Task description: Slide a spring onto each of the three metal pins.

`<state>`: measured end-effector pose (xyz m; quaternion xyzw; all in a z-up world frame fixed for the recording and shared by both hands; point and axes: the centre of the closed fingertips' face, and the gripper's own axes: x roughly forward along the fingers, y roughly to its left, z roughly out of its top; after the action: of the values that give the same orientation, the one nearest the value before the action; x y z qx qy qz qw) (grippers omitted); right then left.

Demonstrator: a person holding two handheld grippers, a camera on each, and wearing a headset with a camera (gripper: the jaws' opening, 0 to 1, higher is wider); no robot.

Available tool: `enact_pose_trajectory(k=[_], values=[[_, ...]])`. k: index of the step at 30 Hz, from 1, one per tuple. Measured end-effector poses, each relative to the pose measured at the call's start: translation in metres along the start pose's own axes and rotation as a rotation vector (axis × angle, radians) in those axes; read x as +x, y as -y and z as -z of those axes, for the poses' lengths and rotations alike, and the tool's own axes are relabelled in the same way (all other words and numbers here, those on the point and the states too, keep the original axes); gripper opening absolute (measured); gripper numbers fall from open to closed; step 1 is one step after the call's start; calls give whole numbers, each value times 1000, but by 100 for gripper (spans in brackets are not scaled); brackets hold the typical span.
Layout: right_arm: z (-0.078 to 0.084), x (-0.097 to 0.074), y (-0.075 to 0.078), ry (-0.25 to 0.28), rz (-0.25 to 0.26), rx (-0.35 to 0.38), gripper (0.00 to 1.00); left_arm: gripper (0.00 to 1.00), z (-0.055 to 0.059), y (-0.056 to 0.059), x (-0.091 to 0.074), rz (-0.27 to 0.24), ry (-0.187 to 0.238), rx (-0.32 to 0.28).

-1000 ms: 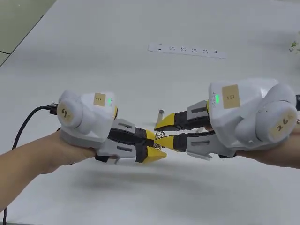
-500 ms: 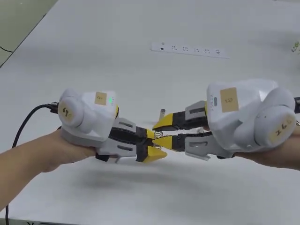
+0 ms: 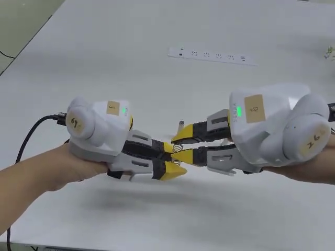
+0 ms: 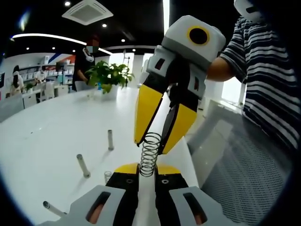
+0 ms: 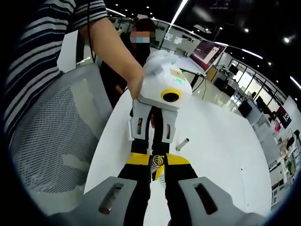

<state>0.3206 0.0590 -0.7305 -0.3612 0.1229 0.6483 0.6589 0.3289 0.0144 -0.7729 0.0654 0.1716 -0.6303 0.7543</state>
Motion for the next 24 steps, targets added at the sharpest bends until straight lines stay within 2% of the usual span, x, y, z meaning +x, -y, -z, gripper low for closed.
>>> enact_pose_trajectory(k=[14, 24], values=[[2, -2, 3, -8, 13, -22, 7, 13, 3, -8, -12, -50, -1, -19], [4, -4, 6, -5, 28, -20, 7, 19, 5, -12, -22, -84, 7, -54]])
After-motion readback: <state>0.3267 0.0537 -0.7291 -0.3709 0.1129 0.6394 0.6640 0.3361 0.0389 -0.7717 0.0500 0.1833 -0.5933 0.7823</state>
